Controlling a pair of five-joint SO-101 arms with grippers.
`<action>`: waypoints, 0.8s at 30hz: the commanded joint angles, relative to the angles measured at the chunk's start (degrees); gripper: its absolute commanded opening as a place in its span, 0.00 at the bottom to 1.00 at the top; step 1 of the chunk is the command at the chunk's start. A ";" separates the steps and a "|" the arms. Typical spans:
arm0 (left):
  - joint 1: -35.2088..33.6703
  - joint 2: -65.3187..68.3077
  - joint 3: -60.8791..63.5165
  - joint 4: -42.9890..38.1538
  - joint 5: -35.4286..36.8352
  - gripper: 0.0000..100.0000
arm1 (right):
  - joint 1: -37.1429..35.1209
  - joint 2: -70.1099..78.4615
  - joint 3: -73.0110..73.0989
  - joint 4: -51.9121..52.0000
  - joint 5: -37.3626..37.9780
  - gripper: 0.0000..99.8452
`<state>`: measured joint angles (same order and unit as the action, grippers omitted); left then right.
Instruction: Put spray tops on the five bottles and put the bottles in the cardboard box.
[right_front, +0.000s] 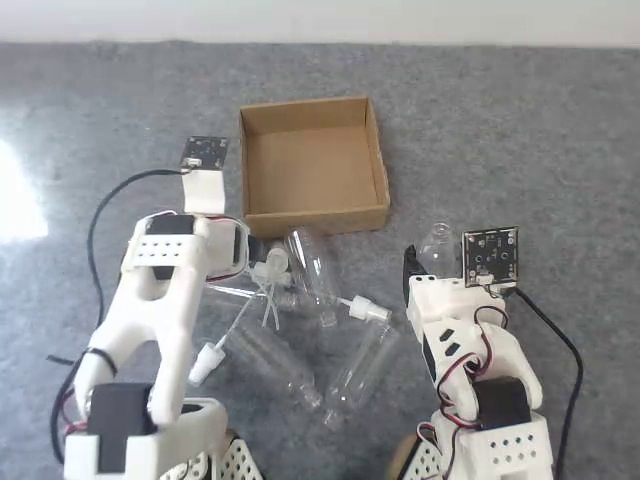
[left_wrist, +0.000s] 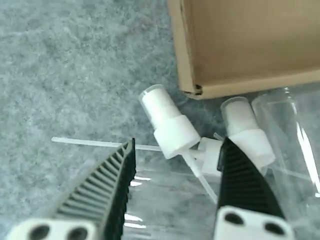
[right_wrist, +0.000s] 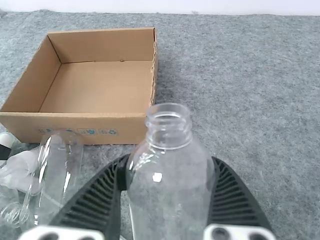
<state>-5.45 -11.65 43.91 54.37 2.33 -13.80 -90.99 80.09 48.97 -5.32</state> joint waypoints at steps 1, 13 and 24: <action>1.23 0.09 -3.47 -1.14 0.79 0.20 | -0.40 -1.01 -0.62 -1.36 -0.09 0.11; 0.79 5.01 -3.65 -4.22 0.79 0.19 | -0.40 -1.01 -0.62 -1.27 -0.09 0.11; 0.79 5.80 -3.74 -4.75 0.70 0.12 | -0.40 -1.01 -0.62 -1.27 -0.09 0.11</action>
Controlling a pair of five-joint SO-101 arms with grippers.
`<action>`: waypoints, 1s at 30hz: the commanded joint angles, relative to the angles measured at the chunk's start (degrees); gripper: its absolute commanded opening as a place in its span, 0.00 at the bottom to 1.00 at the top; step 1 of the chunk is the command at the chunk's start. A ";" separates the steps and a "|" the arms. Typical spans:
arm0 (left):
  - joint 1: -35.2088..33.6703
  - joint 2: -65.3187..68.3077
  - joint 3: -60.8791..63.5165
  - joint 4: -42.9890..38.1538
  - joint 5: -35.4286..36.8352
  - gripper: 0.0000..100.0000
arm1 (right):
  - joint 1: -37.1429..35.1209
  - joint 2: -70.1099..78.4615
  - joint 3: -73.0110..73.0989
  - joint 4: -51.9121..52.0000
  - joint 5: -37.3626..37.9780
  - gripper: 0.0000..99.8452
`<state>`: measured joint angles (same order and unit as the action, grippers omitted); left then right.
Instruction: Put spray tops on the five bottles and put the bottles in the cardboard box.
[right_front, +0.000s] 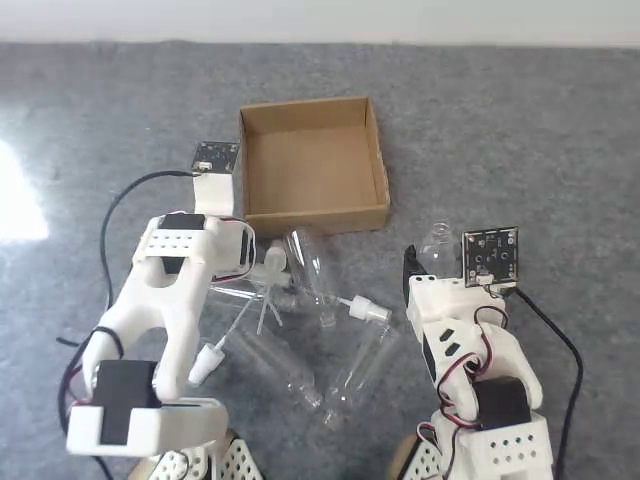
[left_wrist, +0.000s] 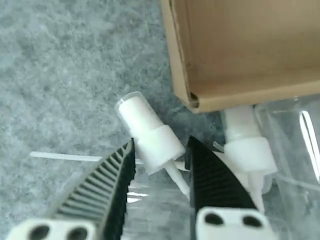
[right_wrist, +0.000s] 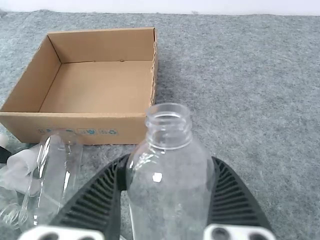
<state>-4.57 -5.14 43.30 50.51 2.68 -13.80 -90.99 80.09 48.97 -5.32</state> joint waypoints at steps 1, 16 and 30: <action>-0.09 -0.70 -3.12 -0.88 0.35 0.12 | -0.40 -1.01 -0.62 -1.27 -0.09 0.11; -0.26 -0.79 -8.31 5.45 0.44 0.12 | -0.40 -1.01 -0.62 -1.27 -0.09 0.11; -0.26 -0.09 -9.63 7.74 0.53 0.18 | -0.40 -1.01 -0.62 -1.27 -0.09 0.11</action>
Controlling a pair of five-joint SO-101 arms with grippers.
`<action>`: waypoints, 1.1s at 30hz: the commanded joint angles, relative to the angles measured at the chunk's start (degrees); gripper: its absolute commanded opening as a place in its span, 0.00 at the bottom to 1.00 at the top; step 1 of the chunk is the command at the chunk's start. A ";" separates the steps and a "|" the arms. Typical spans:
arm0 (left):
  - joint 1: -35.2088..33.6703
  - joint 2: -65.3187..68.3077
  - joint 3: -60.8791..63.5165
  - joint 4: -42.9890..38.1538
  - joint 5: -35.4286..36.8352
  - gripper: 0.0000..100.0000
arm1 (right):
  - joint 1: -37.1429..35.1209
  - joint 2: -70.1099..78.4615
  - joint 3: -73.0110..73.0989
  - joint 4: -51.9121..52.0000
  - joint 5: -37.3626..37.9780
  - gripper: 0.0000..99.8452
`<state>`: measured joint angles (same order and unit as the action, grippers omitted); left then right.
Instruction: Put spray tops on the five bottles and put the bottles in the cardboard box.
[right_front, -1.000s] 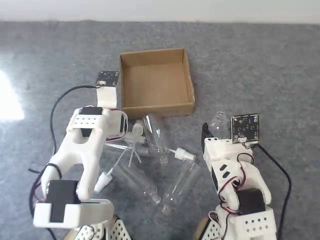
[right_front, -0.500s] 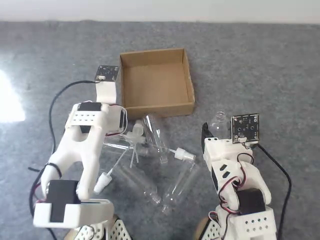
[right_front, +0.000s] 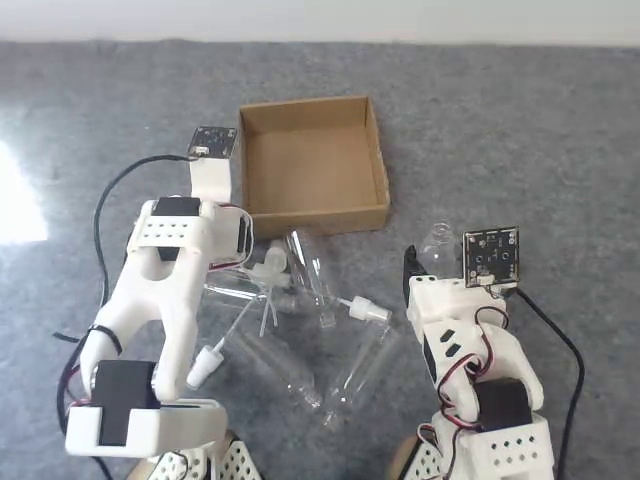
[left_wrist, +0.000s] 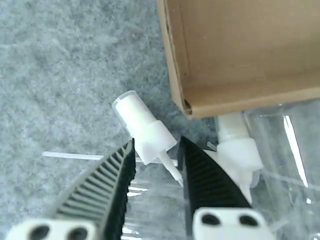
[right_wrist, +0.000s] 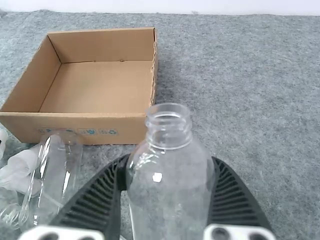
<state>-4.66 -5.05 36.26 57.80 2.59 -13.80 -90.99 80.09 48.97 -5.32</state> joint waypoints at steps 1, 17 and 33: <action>-0.18 -0.18 -2.59 0.44 0.70 0.20 | -0.40 -1.01 -0.62 -1.27 -0.09 0.11; -2.81 -0.09 2.24 -5.71 1.67 0.23 | -0.40 -1.01 2.20 -4.97 0.00 0.11; -2.99 8.00 -3.82 -2.46 1.67 0.13 | -0.40 -1.01 2.20 -4.97 0.00 0.11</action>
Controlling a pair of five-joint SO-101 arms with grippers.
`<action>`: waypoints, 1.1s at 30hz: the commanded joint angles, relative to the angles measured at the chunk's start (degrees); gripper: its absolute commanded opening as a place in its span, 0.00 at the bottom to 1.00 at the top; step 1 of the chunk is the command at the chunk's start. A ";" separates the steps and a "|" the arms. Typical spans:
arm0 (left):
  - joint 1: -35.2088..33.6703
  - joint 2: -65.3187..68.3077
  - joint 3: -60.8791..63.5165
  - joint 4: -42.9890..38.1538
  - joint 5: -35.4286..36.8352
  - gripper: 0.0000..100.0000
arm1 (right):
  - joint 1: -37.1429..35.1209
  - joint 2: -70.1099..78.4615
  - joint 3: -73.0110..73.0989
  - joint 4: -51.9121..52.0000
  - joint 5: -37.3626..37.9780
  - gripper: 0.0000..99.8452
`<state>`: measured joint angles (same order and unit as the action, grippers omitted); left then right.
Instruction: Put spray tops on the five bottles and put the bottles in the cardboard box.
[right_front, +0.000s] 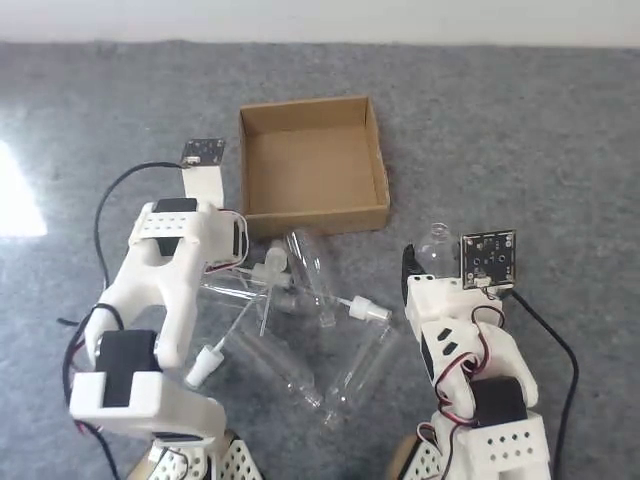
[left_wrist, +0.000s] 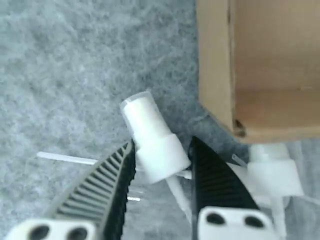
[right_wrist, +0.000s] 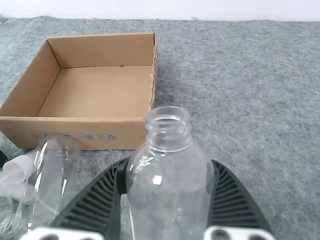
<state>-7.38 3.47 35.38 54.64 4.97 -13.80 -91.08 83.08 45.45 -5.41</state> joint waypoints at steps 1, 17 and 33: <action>-0.26 -0.53 -3.03 0.70 -0.70 0.12 | -0.40 -0.92 -0.79 -1.45 0.09 0.11; -0.26 -11.43 -0.04 1.49 -1.23 0.05 | -0.40 -0.92 -0.70 -1.45 0.09 0.11; -10.20 -17.85 3.82 1.41 -16.00 0.05 | -0.40 -0.92 -0.70 -1.45 0.09 0.11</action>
<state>-14.95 -10.95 39.87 55.78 -6.20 -13.80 -91.08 83.08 45.45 -5.41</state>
